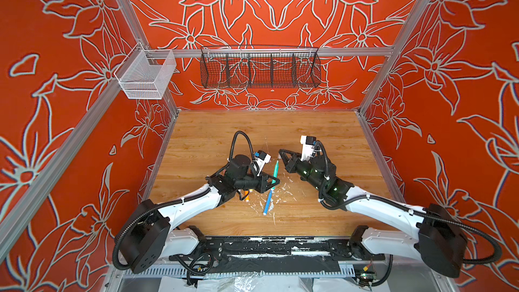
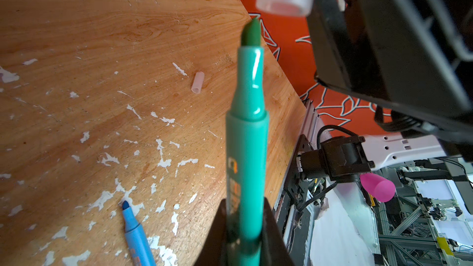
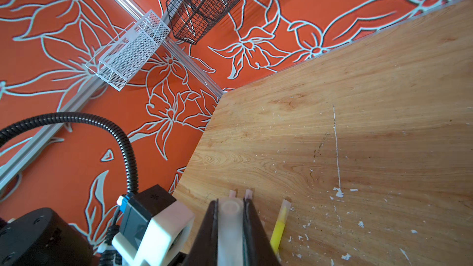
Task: Insert pens into pen caps
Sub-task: Put on the pen cap to the pen.
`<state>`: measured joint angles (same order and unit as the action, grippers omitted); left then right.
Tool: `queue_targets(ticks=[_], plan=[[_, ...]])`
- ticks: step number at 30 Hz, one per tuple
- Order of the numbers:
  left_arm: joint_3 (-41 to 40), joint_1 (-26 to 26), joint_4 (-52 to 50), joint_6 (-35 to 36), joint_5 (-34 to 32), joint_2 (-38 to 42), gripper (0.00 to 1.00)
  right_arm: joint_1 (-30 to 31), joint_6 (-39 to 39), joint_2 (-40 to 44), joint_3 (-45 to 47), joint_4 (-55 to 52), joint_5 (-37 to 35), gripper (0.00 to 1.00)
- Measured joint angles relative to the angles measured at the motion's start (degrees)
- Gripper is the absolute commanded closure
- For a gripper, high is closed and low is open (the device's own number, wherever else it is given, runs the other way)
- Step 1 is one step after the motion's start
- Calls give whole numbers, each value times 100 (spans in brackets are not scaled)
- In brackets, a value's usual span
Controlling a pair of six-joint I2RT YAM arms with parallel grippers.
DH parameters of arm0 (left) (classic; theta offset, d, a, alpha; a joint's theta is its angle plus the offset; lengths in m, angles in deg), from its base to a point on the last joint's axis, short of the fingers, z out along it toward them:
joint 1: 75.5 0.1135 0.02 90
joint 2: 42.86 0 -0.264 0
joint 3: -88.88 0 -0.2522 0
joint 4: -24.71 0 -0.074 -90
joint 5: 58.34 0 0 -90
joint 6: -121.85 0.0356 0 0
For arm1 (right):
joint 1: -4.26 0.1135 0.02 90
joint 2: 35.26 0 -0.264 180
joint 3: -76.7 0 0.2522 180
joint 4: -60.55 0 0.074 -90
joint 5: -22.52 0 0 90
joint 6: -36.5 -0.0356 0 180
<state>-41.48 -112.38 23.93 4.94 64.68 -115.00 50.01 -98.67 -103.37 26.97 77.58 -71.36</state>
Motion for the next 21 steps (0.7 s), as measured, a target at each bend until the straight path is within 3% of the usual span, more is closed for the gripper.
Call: queue_targets(ticks=[21], plan=[[0, 0, -22, 13, 0, 83, 100, 142, -66, -66, 2, 66, 7, 90]])
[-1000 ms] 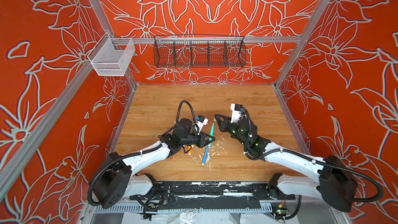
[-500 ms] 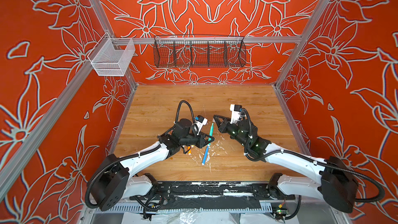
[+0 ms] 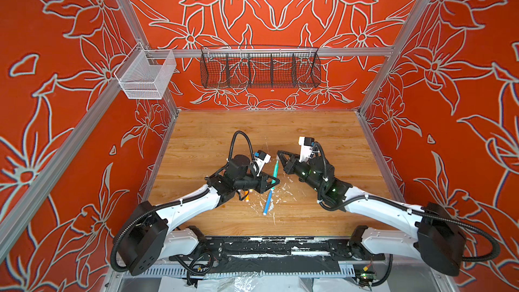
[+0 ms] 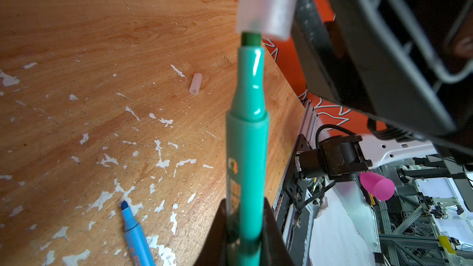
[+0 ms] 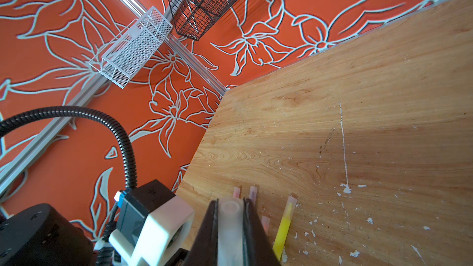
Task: Insert pens into pen caps
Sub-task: Put on the pen cap to the pen.
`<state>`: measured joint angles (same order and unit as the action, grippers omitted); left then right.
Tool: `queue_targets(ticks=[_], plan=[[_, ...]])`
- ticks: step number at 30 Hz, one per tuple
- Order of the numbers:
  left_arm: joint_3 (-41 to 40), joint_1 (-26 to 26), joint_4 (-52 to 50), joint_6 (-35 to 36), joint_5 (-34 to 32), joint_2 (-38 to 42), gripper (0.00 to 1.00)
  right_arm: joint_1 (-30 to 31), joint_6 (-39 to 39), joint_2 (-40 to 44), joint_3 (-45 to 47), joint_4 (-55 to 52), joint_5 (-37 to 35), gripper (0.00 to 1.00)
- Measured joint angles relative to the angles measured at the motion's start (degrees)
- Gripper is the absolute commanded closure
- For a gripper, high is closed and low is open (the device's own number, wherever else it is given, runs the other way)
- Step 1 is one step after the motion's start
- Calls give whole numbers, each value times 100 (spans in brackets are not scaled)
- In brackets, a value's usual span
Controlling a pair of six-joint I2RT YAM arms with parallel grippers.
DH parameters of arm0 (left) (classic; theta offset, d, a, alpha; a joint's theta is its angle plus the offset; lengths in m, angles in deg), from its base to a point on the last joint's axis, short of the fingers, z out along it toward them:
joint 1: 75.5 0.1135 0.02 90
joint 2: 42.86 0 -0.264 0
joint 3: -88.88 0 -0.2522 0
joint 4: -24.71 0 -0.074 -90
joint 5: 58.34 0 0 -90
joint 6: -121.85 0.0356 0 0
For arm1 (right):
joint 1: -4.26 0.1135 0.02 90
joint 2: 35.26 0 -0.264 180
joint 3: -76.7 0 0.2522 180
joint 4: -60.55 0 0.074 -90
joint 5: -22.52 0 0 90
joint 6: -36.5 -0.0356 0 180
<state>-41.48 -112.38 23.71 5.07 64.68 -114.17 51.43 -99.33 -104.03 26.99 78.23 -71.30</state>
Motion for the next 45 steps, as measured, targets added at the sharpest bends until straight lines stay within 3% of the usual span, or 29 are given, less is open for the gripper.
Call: queue_targets(ticks=[25, 27, 31, 34, 40, 45], plan=[[-107, -37, -179, 81, -83, 271, 100, 271, -267, 66, 407, 343, -105, 90], [-107, -37, -184, 87, -92, 284, 100, 273, -278, 66, 407, 352, -94, 83], [-107, -35, -160, 105, -133, 302, 100, 286, -299, 105, 413, 249, -66, 48], [-107, -31, -138, 105, -173, 317, 100, 306, -275, 258, 424, 13, -74, 31], [-107, -31, -125, 105, -199, 319, 100, 308, -129, 863, 404, -592, -280, 24], [-107, -46, -109, 177, -245, 328, 100, 310, 59, 1259, 68, -1344, -636, 32]])
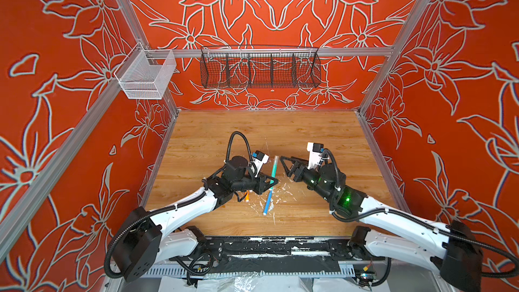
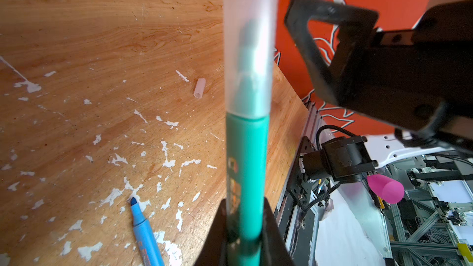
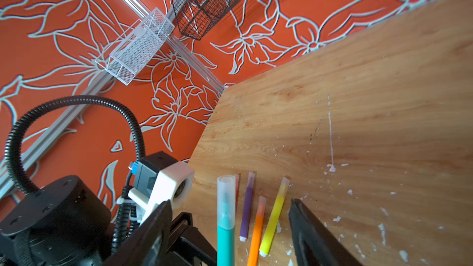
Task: Insert pens into pen caps
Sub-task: Put on the pen cap to the pen.
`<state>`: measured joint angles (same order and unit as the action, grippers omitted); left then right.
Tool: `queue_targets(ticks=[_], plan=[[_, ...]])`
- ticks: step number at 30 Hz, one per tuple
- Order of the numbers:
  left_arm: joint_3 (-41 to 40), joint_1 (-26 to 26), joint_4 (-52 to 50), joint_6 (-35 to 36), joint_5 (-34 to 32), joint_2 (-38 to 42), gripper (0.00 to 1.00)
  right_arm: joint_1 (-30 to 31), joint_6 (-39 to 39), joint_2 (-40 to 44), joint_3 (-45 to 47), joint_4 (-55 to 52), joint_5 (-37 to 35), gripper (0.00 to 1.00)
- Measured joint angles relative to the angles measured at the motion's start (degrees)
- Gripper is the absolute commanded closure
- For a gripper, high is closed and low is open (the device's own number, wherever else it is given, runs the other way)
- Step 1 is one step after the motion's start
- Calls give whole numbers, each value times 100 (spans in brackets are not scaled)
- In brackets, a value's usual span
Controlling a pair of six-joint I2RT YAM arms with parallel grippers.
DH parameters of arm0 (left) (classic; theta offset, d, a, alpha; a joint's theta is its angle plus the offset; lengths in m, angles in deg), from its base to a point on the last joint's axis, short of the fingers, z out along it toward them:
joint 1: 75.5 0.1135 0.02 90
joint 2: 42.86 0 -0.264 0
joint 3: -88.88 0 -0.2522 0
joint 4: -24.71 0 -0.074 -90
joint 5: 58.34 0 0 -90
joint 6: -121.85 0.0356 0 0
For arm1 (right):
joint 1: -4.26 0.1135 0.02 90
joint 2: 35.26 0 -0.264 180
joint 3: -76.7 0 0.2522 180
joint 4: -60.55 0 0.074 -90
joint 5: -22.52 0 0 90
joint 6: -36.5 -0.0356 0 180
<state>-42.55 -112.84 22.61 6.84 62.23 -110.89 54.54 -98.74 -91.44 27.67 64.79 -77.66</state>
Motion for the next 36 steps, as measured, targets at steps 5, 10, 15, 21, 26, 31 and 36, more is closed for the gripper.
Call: queue_targets(ticks=[5, 10, 15, 21, 26, 31, 36], plan=[[0, -490, -221, 487, -841, 332, 100, 0, 136, -138, -804, -730, -155, 50], [116, -1335, -662, 1073, -2063, 688, 100, 0, 164, -573, -1196, -1080, -129, 55], [142, -1388, -885, 1270, -2734, 699, 100, 0, 144, -793, -1198, -1349, -90, 56], [142, -1388, -988, 1344, -2959, 699, 100, 0, 131, -855, -1198, -1357, 57, 58], [142, -1388, -1056, 1349, -3014, 699, 100, 0, 131, -907, -1200, -1351, 157, 58], [142, -1388, -1104, 1349, -3047, 699, 100, 0, 142, -933, -1211, -1355, 186, 58], [142, -1388, -1102, 1349, -3047, 699, 100, 17, 219, -929, -1370, -1438, 208, 57]])
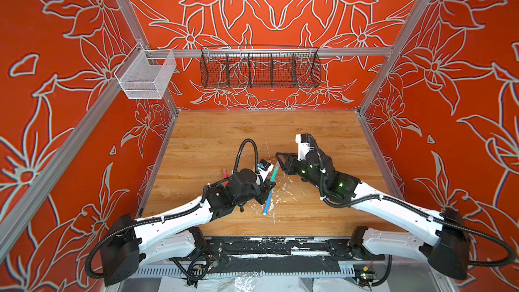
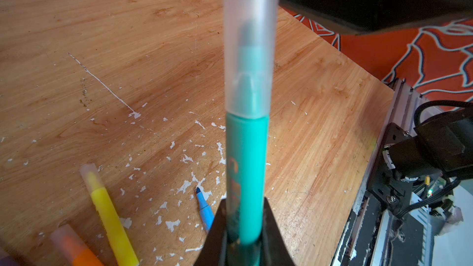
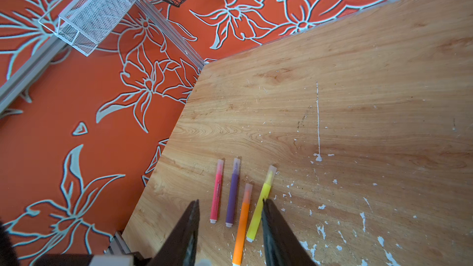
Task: Insert pens into pen caps
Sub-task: Put on the pen cap to the pen.
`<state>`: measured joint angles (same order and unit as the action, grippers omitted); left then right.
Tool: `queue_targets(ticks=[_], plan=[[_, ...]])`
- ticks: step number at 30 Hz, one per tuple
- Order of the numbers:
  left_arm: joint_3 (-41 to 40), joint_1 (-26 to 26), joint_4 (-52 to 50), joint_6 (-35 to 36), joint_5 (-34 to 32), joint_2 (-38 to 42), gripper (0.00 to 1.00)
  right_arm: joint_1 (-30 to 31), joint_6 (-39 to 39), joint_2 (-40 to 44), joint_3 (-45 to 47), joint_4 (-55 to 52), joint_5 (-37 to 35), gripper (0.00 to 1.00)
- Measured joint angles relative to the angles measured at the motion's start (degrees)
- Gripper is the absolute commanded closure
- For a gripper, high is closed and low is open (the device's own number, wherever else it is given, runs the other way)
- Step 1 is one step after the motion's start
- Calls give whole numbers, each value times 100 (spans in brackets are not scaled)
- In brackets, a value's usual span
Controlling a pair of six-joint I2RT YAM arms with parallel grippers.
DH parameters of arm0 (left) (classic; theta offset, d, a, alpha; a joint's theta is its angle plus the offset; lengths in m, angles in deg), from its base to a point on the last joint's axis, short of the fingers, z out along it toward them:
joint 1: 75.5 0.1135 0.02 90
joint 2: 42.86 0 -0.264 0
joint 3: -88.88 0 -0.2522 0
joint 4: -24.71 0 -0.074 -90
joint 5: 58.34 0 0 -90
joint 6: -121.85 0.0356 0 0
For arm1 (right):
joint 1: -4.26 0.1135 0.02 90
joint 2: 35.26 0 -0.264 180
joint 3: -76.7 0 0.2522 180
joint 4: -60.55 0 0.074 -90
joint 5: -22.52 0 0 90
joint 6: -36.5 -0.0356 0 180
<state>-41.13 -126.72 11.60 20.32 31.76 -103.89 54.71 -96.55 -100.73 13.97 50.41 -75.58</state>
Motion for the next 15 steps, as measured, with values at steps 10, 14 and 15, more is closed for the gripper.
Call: queue_targets(ticks=[10, 14, 15], plan=[[0, 0, 0, 0, 0, 0, 100, 33, 0, -50, -57, -15, 76, 58], [0, 0, 0, 0, -2, 0, 100, 131, -85, -122, -11, 31, 129, 58], [0, 0, 0, 0, -2, 0, 100, 160, -96, -133, 0, 28, 133, 58]])
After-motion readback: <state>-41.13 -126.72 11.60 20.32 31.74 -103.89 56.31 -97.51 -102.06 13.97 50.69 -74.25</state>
